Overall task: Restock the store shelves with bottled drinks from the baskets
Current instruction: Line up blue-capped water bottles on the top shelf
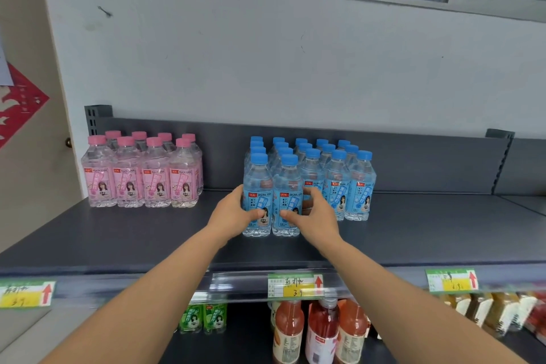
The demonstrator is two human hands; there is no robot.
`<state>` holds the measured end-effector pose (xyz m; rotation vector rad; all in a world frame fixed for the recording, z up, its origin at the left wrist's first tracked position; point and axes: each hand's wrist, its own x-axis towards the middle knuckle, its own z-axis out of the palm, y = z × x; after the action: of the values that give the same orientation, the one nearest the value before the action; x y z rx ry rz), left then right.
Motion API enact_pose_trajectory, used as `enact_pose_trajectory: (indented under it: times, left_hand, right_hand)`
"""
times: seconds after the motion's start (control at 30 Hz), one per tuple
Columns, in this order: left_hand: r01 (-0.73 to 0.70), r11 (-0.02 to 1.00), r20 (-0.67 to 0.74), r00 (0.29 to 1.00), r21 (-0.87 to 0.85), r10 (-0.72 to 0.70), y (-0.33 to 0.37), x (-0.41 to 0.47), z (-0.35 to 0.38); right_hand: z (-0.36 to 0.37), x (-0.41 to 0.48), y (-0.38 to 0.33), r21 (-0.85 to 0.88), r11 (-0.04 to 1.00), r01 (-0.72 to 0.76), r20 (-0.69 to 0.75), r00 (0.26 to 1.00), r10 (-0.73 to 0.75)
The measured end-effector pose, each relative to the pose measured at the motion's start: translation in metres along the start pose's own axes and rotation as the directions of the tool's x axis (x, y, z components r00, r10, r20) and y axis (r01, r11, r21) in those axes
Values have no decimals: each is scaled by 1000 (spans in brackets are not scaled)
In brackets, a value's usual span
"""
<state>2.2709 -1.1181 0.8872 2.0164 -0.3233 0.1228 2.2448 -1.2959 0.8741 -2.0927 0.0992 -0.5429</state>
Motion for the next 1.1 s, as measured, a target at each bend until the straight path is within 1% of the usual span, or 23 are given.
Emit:
enact_pose_trajectory:
  times: [0.17,0.3,0.4,0.53,0.67,0.73,0.8,0.93,1.03,1.1]
  left_hand:
    - [-10,999,2,1000,34,10,0,0,0]
    - [-10,997,15,1000,77,9,0,2,-1]
    - [20,995,17,1000,103,-22,2,3,-2]
    - [77,988,-42,997,135,-72,10,-4,1]
    - [101,979,-155,985,177,-74,26,-23,11]
    - [91,977,-210,976,190,-50,35,-37,19]
    - [77,967,-250,968,242,-14,43,-57,31]
    - [22,936,-289,954,351,86,62,-108,64]
    - [-77,900,-233,953,430,193,67,-149,92]
    - [-117,876,-169,961,467,218,66,-175,112]
  right_hand:
    - [3,0,3,-38,999,-7,-25,1000,6]
    - [0,1,1,-63,998,-17,9,1000,17]
    - [-6,-3,-3,-69,997,-21,38,999,23]
    - [-26,-16,-1,-83,996,-20,18,1000,21]
    - [-57,-40,5,-68,997,24,-74,997,-29]
    - [-74,-56,11,-99,994,55,-110,992,-66]
    - [-93,-77,21,-137,987,79,-128,987,-96]
    - [-136,-124,51,-241,968,73,-74,993,-93]
    - [-167,-162,81,-305,952,25,-31,999,-36]
    - [-186,-188,102,-354,935,-9,6,1000,12]
